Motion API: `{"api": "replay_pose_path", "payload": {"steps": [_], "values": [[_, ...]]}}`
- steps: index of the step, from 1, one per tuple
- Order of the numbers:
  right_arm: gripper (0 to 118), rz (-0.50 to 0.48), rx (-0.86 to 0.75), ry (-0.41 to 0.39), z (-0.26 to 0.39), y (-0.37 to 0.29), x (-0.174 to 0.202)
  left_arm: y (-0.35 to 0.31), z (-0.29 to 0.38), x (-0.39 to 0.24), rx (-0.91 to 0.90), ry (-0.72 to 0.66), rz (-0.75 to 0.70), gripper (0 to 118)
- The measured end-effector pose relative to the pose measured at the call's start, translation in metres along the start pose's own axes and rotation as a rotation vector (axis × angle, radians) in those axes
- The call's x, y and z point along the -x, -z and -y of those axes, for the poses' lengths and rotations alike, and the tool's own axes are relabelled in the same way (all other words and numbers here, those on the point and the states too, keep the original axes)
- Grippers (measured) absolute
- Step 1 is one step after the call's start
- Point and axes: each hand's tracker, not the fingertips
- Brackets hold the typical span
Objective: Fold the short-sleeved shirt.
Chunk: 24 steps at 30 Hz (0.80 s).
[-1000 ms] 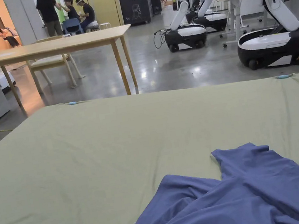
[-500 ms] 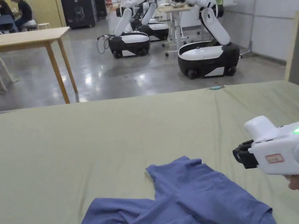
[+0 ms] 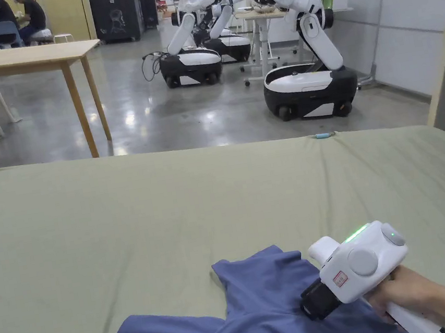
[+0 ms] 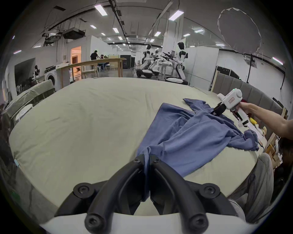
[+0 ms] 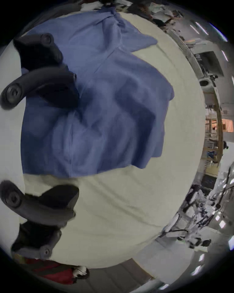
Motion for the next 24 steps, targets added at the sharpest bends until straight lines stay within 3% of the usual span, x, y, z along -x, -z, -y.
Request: {"api": "replay_pose_path", "payload": {"steps": [1, 3, 4, 5, 7, 11, 14, 19, 23, 24], "values": [[81, -0.013, -0.006, -0.01, 0.0, -0.007, 0.003, -0.001, -0.001, -0.002, 0.0, 0.005, -0.001, 4], [20, -0.041, -0.053, -0.114, 0.007, -0.024, 0.015, -0.001, -0.003, -0.004, -0.003, 0.011, -0.002, 4], [4, -0.044, -0.049, -0.124, 0.008, -0.028, 0.019, 0.0, -0.005, -0.005, -0.001, 0.011, 0.004, 4], [4, -0.003, -0.078, -0.137, 0.01, -0.034, 0.027, 0.002, -0.007, -0.006, -0.001, 0.012, 0.008, 4], [4, -0.056, -0.125, -0.094, 0.014, -0.05, 0.032, 0.006, -0.014, -0.011, -0.002, 0.024, 0.006, 4], [4, -0.049, -0.37, -0.009, 0.01, -0.123, 0.035, 0.014, -0.071, -0.017, -0.074, 0.058, 0.013, 4], [4, -0.001, -0.52, -0.043, -0.017, -0.199, 0.035, 0.01, -0.153, -0.028, -0.221, 0.055, 0.091, 4], [4, 0.162, -0.751, -0.082, -0.065, -0.329, 0.028, -0.013, -0.292, -0.054, -0.423, 0.121, 0.151, 4], [4, 0.347, -0.892, -0.075, -0.11, -0.426, 0.015, -0.026, -0.394, -0.063, -0.524, 0.131, 0.106, 4], [4, 0.389, -0.917, -0.04, -0.125, -0.451, 0.009, -0.026, -0.419, -0.063, -0.547, 0.157, 0.088, 4]]}}
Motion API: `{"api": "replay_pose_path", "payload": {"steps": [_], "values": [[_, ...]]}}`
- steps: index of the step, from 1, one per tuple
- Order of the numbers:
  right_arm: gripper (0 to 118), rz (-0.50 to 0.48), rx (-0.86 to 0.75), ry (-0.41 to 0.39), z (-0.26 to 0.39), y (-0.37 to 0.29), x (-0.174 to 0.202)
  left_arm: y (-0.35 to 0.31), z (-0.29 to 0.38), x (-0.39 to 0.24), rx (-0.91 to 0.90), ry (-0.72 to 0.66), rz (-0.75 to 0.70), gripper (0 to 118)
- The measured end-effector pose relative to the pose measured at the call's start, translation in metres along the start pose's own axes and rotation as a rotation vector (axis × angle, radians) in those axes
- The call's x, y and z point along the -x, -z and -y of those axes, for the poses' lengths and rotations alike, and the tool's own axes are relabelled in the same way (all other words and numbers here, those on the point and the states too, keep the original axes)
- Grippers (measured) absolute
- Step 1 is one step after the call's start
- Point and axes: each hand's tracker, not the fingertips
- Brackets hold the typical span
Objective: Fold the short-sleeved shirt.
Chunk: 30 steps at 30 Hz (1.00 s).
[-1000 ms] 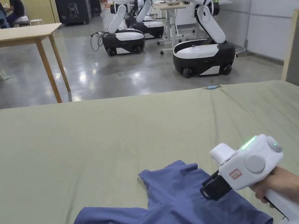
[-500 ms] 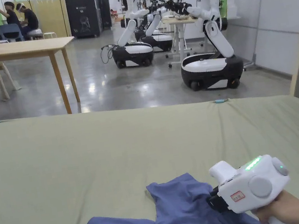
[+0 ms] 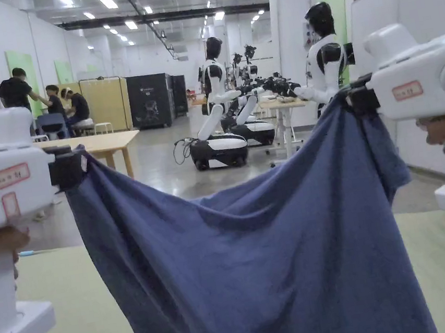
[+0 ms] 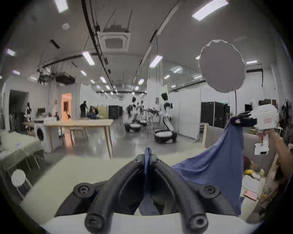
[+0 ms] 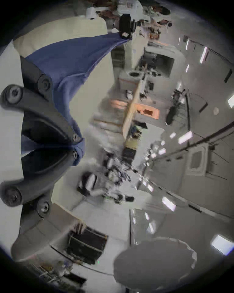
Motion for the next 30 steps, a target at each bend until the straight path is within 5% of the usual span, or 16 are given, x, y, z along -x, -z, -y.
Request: {"api": "replay_pose_path", "payload": {"steps": [7, 10, 13, 20, 30], "values": [[4, 0.18, -0.104, 0.191, -0.132, -0.003, -0.067, 0.076, -0.14, 0.003, -0.022, 0.094, -0.191, 4], [4, 0.178, -0.073, 0.315, -0.148, -0.004, -0.084, 0.088, -0.168, -0.004, -0.053, 0.145, -0.247, 4], [4, 0.218, -0.116, 0.245, -0.145, -0.006, -0.083, 0.096, -0.178, -0.003, -0.059, 0.127, -0.247, 4], [4, 0.17, -0.096, 0.342, -0.123, 0.005, -0.102, 0.119, -0.173, 0.013, -0.073, 0.085, -0.266, 4], [4, 0.173, -0.03, 0.336, -0.064, 0.041, -0.104, 0.138, -0.12, 0.015, -0.026, 0.06, -0.238, 4]]}}
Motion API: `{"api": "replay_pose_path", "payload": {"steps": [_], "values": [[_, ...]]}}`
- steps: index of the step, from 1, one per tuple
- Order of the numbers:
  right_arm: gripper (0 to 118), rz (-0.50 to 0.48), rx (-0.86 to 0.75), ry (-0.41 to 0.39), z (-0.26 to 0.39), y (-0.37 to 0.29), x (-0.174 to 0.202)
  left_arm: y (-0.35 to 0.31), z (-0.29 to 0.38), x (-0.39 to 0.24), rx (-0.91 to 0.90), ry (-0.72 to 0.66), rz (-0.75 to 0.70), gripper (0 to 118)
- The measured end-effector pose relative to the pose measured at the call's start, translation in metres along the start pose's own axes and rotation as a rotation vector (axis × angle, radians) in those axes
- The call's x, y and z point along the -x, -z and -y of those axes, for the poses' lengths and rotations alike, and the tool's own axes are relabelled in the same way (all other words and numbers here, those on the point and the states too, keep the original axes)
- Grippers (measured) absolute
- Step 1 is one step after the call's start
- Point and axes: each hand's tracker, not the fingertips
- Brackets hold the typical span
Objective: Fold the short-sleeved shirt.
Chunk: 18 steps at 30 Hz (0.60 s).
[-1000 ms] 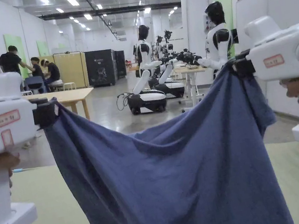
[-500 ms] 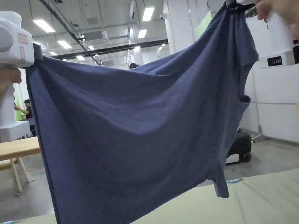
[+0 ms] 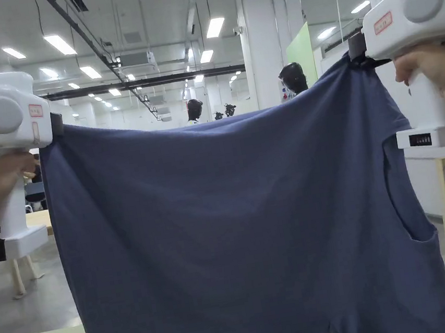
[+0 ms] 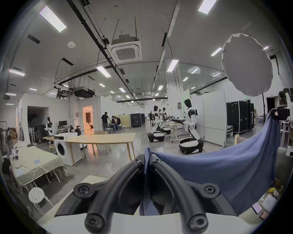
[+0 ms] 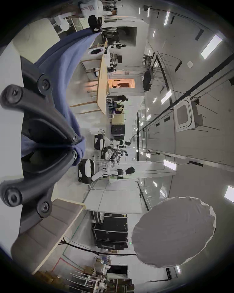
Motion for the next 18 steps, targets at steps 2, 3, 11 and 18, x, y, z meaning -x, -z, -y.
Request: {"api": "replay_pose_path", "payload": {"steps": [2, 3, 11, 18], "values": [[4, -0.021, 0.013, -0.003, 0.022, 0.001, 0.001, -0.004, 0.019, -0.005, 0.01, -0.006, 0.015, 4], [4, -0.026, 0.03, -0.015, 0.036, 0.001, 0.002, -0.005, 0.032, -0.006, 0.016, -0.008, 0.026, 4], [4, -0.09, 0.132, -0.071, 0.138, 0.01, -0.004, -0.019, 0.141, -0.008, 0.13, 0.02, 0.053, 4], [4, -0.155, 0.145, -0.026, 0.169, -0.026, -0.019, -0.059, 0.174, 0.008, 0.137, -0.023, 0.113, 4]]}}
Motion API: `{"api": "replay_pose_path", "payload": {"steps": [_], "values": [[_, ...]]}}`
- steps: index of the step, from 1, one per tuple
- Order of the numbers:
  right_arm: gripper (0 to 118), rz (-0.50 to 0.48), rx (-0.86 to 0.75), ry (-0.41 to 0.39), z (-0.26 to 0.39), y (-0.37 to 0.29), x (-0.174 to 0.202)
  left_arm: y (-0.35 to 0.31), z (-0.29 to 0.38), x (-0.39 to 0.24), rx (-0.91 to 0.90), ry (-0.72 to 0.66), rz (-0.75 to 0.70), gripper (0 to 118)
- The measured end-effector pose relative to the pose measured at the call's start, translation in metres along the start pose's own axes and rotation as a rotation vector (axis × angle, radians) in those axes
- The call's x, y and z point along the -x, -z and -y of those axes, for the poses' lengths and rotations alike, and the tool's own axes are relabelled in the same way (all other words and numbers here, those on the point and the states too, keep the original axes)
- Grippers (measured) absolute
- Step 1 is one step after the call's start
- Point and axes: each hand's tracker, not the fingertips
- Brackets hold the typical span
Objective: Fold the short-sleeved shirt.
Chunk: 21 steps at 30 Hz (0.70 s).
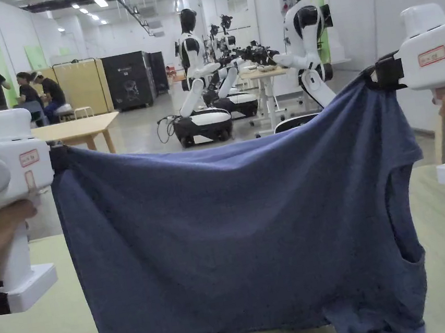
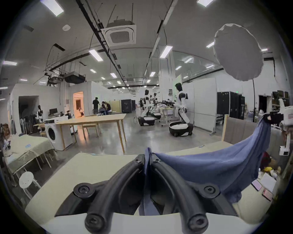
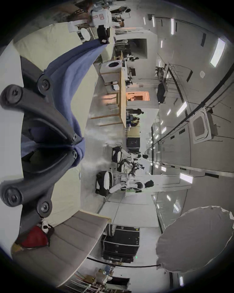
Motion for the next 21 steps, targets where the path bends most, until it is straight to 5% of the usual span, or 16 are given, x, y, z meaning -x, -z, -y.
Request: {"api": "replay_pose_path", "payload": {"steps": [12, 21], "values": [[4, -0.175, 0.006, -0.032, 0.118, -0.171, 0.04, -0.174, 0.135, 0.007, 0.018, -0.032, 0.162, 4], [4, -0.31, 0.222, -0.013, 0.269, -0.28, 0.045, -0.287, 0.269, 0.022, 0.189, -0.1, 0.164, 4]]}}
